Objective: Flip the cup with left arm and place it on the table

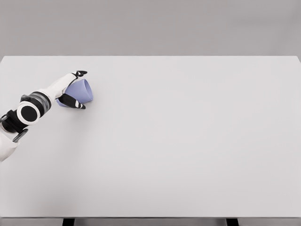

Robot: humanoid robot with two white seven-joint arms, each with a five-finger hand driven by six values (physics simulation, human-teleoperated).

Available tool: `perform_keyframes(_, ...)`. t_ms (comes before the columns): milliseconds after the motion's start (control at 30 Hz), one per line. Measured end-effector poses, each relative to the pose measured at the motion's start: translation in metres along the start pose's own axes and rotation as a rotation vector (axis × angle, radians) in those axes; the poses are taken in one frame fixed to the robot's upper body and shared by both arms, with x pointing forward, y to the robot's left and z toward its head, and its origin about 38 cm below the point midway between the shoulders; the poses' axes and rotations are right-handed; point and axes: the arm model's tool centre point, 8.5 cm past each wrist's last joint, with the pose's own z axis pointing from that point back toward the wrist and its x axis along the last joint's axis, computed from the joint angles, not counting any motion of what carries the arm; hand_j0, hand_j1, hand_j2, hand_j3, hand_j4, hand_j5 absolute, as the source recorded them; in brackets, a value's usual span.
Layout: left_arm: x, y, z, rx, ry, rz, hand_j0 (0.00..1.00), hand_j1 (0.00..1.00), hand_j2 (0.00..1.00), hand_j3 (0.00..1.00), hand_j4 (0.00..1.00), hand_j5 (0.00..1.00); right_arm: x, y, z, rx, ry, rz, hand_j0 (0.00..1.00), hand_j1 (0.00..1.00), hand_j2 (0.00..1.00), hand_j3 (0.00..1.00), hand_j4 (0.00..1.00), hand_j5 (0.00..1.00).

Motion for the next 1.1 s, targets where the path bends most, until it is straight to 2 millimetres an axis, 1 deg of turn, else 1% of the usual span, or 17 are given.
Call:
perform_keyframes(133,-0.002,-0.003,0.0,-0.005,0.013,-0.006,0.91,0.91,0.91,0.91,0.91,0.91,0.0,0.0,0.0,0.0,0.0,0.0,1.0,1.0,1.0,1.0,1.0,1.0)
perform_keyframes(233,-0.003,-0.003,0.0,-0.003,0.029,-0.014,0.79,0.79,0.79,0.79,0.79,0.79,0.0,0.0,0.0,0.0,0.0,0.0,1.0,1.0,1.0,1.0,1.0,1.0)
perform_keyframes(367,-0.004,-0.003,0.0,0.001,0.035,-0.025,0.76,0.76,0.76,0.76,0.76,0.76,0.0,0.0,0.0,0.0,0.0,0.0,1.0,1.0,1.0,1.0,1.0,1.0)
perform_keyframes(567,-0.001,-0.002,0.0,0.005,0.03,-0.025,0.77,0.77,0.77,0.77,0.77,0.77,0.0,0.0,0.0,0.0,0.0,0.0,1.0,1.0,1.0,1.0,1.0,1.0)
perform_keyframes(767,0.005,0.007,0.002,0.023,0.0,-0.002,0.77,0.77,0.77,0.77,0.77,0.77,0.0,0.0,0.0,0.0,0.0,0.0,1.0,1.0,1.0,1.0,1.0,1.0)
perform_keyframes(833,0.004,0.008,0.004,0.025,-0.004,0.019,0.78,0.78,0.78,0.78,0.78,0.78,0.0,0.0,0.0,0.0,0.0,0.0,1.0,1.0,1.0,1.0,1.0,1.0)
perform_keyframes(933,0.009,0.016,0.006,0.039,-0.023,0.051,0.78,0.78,0.78,0.78,0.78,0.78,0.0,0.0,0.0,0.0,0.0,0.0,1.0,1.0,1.0,1.0,1.0,1.0)
perform_keyframes(1100,0.014,0.022,0.008,0.045,-0.05,0.123,0.78,0.78,0.78,0.78,0.78,0.78,0.0,0.0,0.0,0.0,0.0,0.0,1.0,1.0,1.0,1.0,1.0,1.0)
